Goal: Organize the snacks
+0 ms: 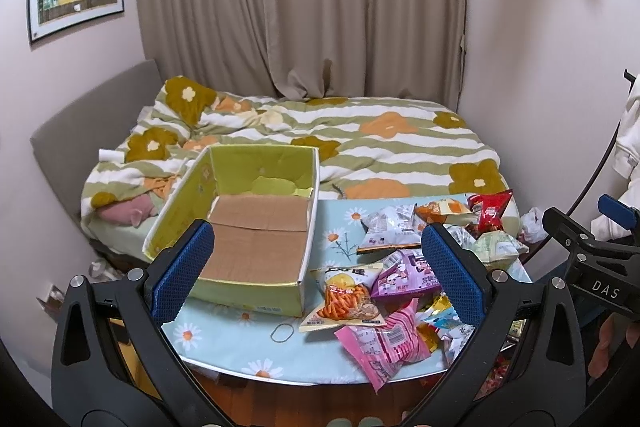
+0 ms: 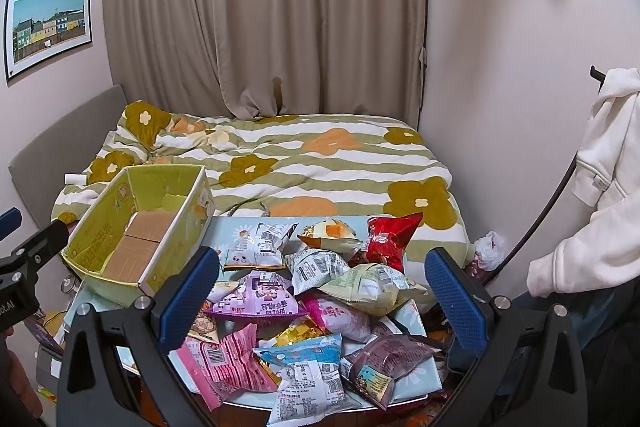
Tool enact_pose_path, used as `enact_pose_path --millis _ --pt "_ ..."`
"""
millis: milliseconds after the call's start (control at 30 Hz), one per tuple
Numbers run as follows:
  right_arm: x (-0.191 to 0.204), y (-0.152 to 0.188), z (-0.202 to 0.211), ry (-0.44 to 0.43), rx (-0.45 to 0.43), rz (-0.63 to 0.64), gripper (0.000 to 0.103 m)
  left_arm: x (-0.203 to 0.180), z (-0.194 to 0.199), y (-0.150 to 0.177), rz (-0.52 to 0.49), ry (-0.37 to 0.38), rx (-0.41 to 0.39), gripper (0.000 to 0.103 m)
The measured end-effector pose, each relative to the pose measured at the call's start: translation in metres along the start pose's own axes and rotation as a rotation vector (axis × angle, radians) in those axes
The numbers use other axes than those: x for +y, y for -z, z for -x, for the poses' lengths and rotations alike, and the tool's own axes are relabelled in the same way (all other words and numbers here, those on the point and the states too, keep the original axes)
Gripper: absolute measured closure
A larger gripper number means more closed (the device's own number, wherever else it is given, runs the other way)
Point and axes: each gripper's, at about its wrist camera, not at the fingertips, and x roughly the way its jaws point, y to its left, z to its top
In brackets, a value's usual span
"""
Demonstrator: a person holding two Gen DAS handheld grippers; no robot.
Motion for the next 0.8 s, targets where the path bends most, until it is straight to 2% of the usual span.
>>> enact_pose_path --millis 800 --pt "-0.0065 0.0024 -0.0013 0.000 0.002 -0.006 0.000 -0.0044 0.0023 -0.0005 -0.006 0.008 0.002 0.000"
